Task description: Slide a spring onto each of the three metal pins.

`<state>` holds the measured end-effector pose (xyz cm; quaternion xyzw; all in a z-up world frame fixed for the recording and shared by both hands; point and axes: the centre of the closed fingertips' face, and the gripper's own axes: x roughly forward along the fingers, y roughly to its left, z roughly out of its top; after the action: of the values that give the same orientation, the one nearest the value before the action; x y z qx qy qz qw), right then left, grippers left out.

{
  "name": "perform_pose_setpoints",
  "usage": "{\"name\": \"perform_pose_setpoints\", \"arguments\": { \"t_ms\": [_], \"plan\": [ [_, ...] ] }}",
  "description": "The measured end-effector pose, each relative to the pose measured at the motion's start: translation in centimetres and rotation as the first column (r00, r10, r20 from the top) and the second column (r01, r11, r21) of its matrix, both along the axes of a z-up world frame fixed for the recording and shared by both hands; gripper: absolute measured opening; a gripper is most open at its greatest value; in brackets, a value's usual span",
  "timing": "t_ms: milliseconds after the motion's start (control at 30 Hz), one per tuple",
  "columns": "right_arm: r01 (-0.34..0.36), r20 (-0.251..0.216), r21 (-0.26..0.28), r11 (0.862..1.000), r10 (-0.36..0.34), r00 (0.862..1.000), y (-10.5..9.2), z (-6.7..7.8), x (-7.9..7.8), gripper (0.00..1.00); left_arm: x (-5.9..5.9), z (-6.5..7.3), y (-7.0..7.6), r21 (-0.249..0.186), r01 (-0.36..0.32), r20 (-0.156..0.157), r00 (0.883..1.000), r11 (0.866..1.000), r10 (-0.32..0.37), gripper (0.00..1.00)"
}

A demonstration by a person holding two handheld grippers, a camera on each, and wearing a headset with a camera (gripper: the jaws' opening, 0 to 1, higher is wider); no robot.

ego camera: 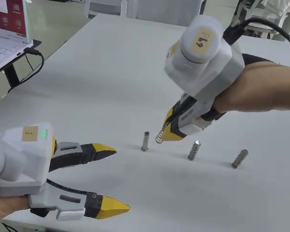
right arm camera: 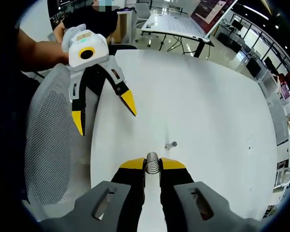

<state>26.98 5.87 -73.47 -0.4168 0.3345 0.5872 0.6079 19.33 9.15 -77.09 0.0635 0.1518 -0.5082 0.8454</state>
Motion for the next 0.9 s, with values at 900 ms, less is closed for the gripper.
{"name": "perform_pose_setpoints", "arguments": {
  "t_ms": [900],
  "plan": [
    [-0.016, -0.027, -0.121, 0.993, 0.013, 1.000, 2.5, -3.5, 4.6, 0.08, 0.2, -1.2, 1.1, 0.037, -0.064, -0.014, 0.998, 0.997, 0.064, 0.78]
  ]
}}
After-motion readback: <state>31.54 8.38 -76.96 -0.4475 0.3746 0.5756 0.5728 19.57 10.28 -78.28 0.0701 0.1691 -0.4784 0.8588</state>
